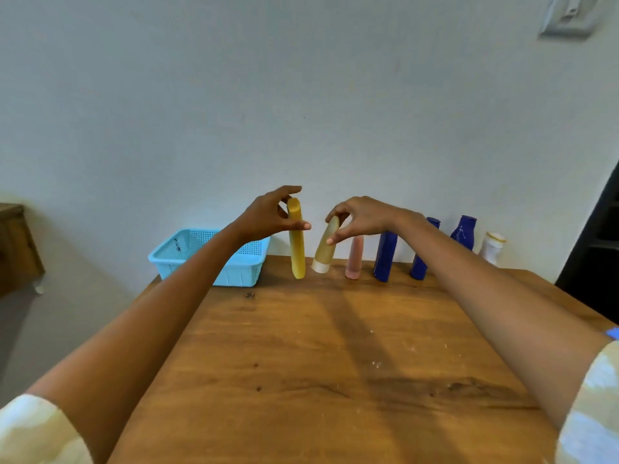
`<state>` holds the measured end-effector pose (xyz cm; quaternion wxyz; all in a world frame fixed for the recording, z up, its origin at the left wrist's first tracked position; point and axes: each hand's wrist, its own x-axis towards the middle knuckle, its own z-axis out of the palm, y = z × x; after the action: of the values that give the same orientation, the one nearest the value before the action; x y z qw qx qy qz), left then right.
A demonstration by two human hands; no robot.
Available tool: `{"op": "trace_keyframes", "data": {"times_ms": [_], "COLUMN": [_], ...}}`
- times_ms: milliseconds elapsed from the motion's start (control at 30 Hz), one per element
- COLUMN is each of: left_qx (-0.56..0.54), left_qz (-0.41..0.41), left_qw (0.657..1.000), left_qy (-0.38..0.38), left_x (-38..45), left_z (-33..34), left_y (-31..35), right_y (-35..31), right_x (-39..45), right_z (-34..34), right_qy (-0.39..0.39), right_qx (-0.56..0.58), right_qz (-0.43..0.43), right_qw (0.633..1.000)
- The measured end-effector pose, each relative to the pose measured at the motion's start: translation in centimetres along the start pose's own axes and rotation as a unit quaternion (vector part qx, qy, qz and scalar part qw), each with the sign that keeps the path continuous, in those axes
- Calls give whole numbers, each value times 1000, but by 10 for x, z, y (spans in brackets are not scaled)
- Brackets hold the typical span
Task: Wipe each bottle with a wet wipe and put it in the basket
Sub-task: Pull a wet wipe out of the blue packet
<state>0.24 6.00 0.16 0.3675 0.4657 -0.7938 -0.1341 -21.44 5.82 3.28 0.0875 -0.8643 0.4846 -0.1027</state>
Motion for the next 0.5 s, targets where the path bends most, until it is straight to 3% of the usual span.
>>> {"op": "trace_keyframes", "data": {"times_ms": [200, 500], "left_qx": [-6, -48], "left_qz": [-6, -57], "left_qw": [1000, 997], "left_qy": [1, -23], "left_x": [-65, -141], "left_z": [-12, -5], "left_y": [39, 45], "right_y": [-40, -54], "right_x": [-60, -119], "right_z": [5, 44], "right_qy": [-31, -55], "right_qx": [-12, 1], "right_qz": [19, 41], "right_qw": [999, 998]}}
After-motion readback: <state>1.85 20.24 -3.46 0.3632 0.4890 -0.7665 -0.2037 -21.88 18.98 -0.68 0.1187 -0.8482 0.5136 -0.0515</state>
